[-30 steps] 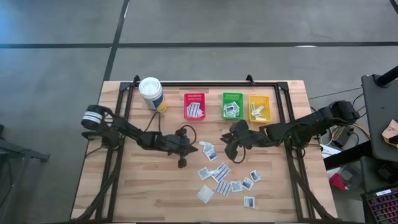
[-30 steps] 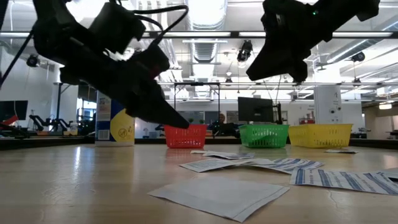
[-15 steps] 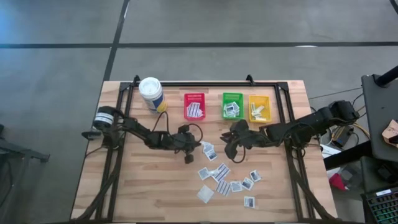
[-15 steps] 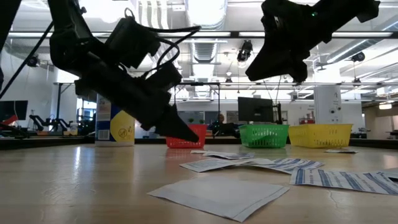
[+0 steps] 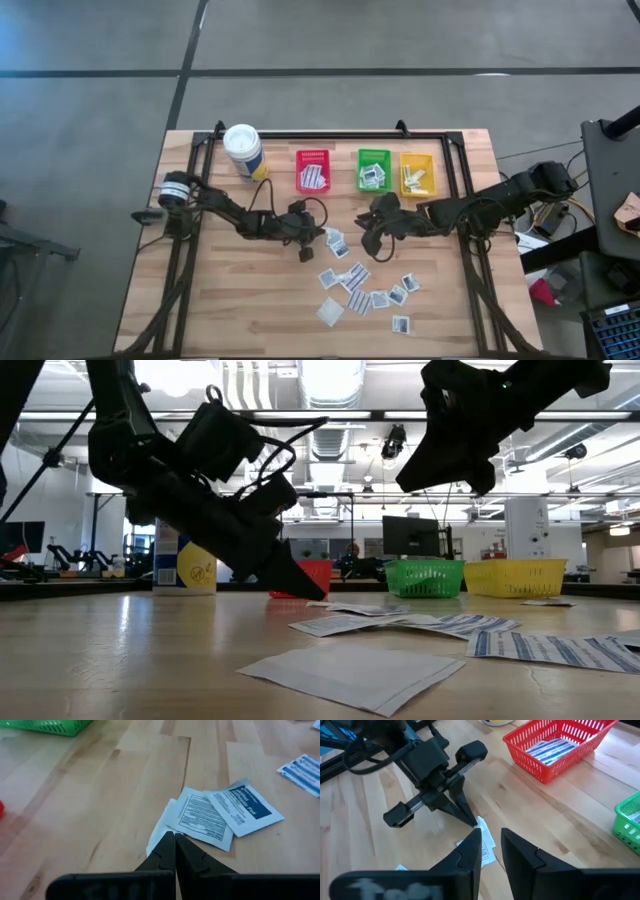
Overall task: Pick & Place First Aid Supplies
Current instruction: Put the green bandage in the yellow bin
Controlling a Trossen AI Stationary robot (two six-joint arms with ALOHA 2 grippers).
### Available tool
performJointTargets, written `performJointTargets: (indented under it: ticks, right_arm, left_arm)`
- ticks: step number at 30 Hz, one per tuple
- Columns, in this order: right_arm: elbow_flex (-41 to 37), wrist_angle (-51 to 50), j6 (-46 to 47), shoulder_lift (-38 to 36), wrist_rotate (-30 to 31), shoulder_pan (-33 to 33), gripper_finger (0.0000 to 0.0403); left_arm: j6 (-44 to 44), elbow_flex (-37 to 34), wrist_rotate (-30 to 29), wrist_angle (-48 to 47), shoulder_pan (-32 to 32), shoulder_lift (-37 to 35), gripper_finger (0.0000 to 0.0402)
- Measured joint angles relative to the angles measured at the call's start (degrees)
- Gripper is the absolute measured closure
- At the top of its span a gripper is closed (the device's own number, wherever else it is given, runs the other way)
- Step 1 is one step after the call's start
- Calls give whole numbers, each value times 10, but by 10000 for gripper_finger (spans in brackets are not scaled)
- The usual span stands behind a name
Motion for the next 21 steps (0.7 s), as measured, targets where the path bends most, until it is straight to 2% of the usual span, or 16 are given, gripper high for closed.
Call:
performJointTargets:
  ticks: [13,21]
  right_arm:
    - [0,12,0,0,0,0,329]
    - [0,14,27,3,0,0,338]
  left_arm:
    - [-22,3,2,27,19,33,401]
    - [-96,3,-28,-29,23,24,401]
